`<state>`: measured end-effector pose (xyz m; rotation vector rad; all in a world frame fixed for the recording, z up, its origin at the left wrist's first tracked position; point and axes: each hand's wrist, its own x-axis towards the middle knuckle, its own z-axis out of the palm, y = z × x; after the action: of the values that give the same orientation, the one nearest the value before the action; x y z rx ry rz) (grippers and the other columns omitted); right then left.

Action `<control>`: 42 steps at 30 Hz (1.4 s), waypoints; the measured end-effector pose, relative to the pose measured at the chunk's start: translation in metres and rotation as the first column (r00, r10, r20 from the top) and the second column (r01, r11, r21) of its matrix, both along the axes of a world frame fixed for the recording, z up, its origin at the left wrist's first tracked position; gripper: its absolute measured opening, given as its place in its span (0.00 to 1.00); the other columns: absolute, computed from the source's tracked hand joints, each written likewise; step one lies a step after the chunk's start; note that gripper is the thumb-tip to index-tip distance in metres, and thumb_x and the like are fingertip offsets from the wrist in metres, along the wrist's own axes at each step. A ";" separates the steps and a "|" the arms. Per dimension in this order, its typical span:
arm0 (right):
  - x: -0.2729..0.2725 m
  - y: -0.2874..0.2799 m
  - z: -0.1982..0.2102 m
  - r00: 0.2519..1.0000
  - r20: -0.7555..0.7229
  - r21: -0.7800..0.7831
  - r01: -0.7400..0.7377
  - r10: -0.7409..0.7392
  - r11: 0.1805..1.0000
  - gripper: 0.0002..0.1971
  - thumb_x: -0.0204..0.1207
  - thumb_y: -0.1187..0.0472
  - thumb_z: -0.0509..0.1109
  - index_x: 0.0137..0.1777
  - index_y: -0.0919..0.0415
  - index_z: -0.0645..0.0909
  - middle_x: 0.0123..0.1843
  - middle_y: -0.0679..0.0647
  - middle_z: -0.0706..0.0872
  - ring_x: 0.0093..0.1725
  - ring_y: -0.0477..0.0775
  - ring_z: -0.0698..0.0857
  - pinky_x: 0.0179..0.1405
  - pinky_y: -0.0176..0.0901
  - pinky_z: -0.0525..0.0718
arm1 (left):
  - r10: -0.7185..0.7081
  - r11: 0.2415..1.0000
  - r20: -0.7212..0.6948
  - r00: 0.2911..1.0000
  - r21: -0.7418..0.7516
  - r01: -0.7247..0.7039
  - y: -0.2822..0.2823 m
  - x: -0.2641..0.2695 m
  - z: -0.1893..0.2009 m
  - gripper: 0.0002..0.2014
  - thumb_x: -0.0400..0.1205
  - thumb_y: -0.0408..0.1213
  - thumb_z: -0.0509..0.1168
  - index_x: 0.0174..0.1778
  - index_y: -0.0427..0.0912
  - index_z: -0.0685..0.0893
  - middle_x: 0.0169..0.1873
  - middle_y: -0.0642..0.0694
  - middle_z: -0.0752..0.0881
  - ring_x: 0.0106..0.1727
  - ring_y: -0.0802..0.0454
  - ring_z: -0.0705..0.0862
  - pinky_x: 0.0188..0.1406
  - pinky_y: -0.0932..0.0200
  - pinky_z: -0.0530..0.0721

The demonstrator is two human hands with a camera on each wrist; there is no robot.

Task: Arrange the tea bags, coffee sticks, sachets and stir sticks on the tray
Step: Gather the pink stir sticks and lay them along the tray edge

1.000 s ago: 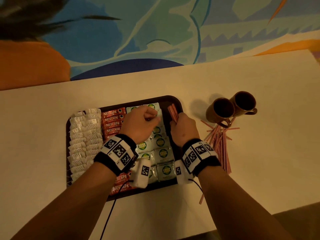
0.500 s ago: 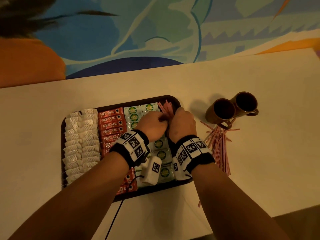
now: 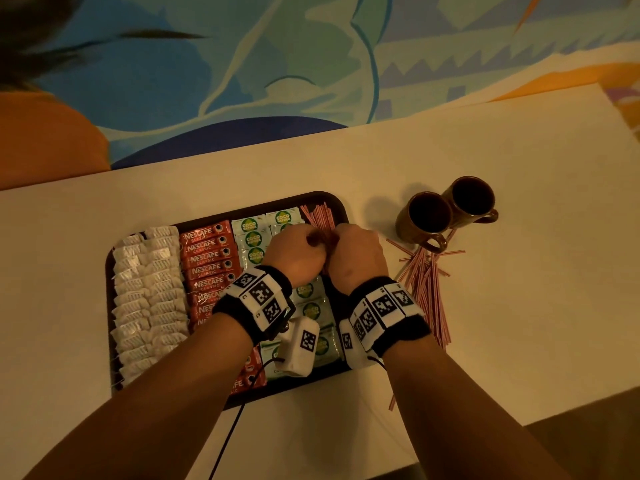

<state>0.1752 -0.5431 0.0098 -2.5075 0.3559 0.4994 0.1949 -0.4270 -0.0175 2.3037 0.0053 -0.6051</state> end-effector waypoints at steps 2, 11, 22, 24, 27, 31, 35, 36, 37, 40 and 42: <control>-0.003 -0.001 -0.002 1.000 0.020 0.014 -0.004 0.004 1.000 0.10 0.83 0.64 0.65 0.58 0.61 0.86 0.53 0.62 0.88 0.53 0.66 0.88 0.52 0.52 0.88 | 0.023 1.000 0.008 1.000 0.000 -0.023 0.000 -0.002 -0.001 0.10 0.81 0.38 0.63 0.45 0.49 0.91 0.41 0.52 0.90 0.43 0.53 0.87 0.33 0.63 0.75; -0.013 -0.003 0.001 0.999 0.031 0.022 0.011 -0.012 1.000 0.09 0.80 0.64 0.69 0.59 0.61 0.85 0.53 0.61 0.89 0.52 0.65 0.88 0.54 0.52 0.89 | 0.065 0.998 -0.002 0.998 0.016 -0.065 -0.003 -0.007 0.003 0.10 0.81 0.36 0.64 0.47 0.46 0.91 0.41 0.50 0.90 0.44 0.50 0.87 0.32 0.62 0.75; -0.025 -0.010 -0.007 0.984 -0.147 0.028 -0.097 0.100 0.995 0.05 0.81 0.63 0.67 0.45 0.61 0.82 0.52 0.61 0.88 0.40 0.56 0.80 0.42 0.43 0.79 | 0.047 0.998 0.011 0.999 0.029 -0.047 -0.003 -0.007 0.007 0.17 0.85 0.34 0.61 0.66 0.46 0.89 0.65 0.49 0.88 0.66 0.52 0.85 0.59 0.66 0.75; -0.025 -0.010 -0.007 0.991 -0.094 0.053 -0.093 0.098 0.994 0.07 0.81 0.64 0.66 0.51 0.61 0.86 0.51 0.59 0.88 0.40 0.55 0.79 0.43 0.41 0.77 | 0.026 0.999 0.020 0.999 0.043 -0.027 -0.003 -0.008 0.008 0.16 0.85 0.33 0.61 0.63 0.46 0.91 0.62 0.50 0.90 0.63 0.52 0.86 0.57 0.66 0.75; -0.026 -0.012 -0.003 0.994 -0.029 0.085 -0.099 0.102 0.991 0.09 0.81 0.66 0.65 0.52 0.61 0.88 0.45 0.57 0.87 0.41 0.54 0.79 0.44 0.41 0.76 | 0.009 0.998 0.044 0.999 0.057 -0.011 -0.004 -0.009 0.009 0.16 0.84 0.32 0.61 0.60 0.46 0.92 0.58 0.49 0.91 0.60 0.51 0.87 0.54 0.65 0.76; -0.030 -0.015 -0.006 0.995 -0.022 0.075 -0.096 0.098 0.993 0.09 0.82 0.67 0.65 0.51 0.62 0.87 0.44 0.56 0.86 0.44 0.56 0.82 0.44 0.42 0.77 | -0.020 0.997 0.053 0.998 0.072 0.016 -0.004 -0.011 0.011 0.15 0.84 0.31 0.61 0.57 0.44 0.93 0.55 0.46 0.92 0.56 0.49 0.88 0.54 0.60 0.83; -0.032 -0.015 -0.011 0.993 0.014 0.113 -0.115 0.115 0.987 0.09 0.83 0.64 0.66 0.54 0.61 0.88 0.47 0.57 0.90 0.45 0.57 0.86 0.46 0.43 0.81 | -0.057 0.996 0.052 0.997 0.072 0.053 -0.007 -0.014 0.014 0.14 0.84 0.29 0.61 0.53 0.40 0.93 0.50 0.44 0.93 0.53 0.47 0.88 0.55 0.53 0.86; -0.033 -0.015 -0.012 0.994 0.039 0.125 -0.110 0.106 0.986 0.09 0.83 0.64 0.66 0.54 0.61 0.88 0.46 0.57 0.90 0.44 0.55 0.85 0.46 0.42 0.80 | -0.055 0.996 0.056 0.997 0.068 0.051 -0.006 -0.015 0.014 0.14 0.84 0.29 0.61 0.53 0.40 0.93 0.50 0.44 0.93 0.52 0.48 0.88 0.53 0.55 0.85; -0.034 -0.015 -0.011 0.993 0.069 0.139 -0.101 0.092 0.985 0.08 0.83 0.64 0.66 0.54 0.60 0.88 0.46 0.56 0.90 0.42 0.53 0.84 0.45 0.40 0.79 | -0.050 0.997 0.057 0.997 0.063 0.046 -0.006 -0.016 0.014 0.14 0.84 0.29 0.61 0.54 0.41 0.93 0.50 0.44 0.93 0.52 0.48 0.88 0.50 0.57 0.84; -0.038 -0.021 -0.007 0.989 0.139 0.184 -0.069 0.043 0.980 0.09 0.85 0.63 0.68 0.57 0.58 0.90 0.45 0.52 0.90 0.40 0.47 0.81 0.44 0.35 0.77 | -0.042 0.998 0.064 0.997 0.050 0.039 -0.007 -0.018 0.015 0.13 0.84 0.30 0.63 0.54 0.42 0.93 0.49 0.46 0.92 0.50 0.51 0.87 0.45 0.63 0.78; -0.043 -0.030 -0.004 0.987 0.159 0.190 -0.042 0.012 0.981 0.10 0.84 0.63 0.68 0.58 0.55 0.90 0.49 0.49 0.91 0.43 0.45 0.83 0.43 0.31 0.77 | -0.028 0.999 0.089 0.996 0.031 0.026 -0.008 -0.020 0.017 0.11 0.84 0.32 0.65 0.56 0.44 0.92 0.51 0.49 0.92 0.48 0.57 0.86 0.42 0.70 0.77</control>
<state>0.1327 -0.5733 0.0053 -2.3471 0.2025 0.3273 0.1747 -0.4352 -0.0003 2.3614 -0.0602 -0.5179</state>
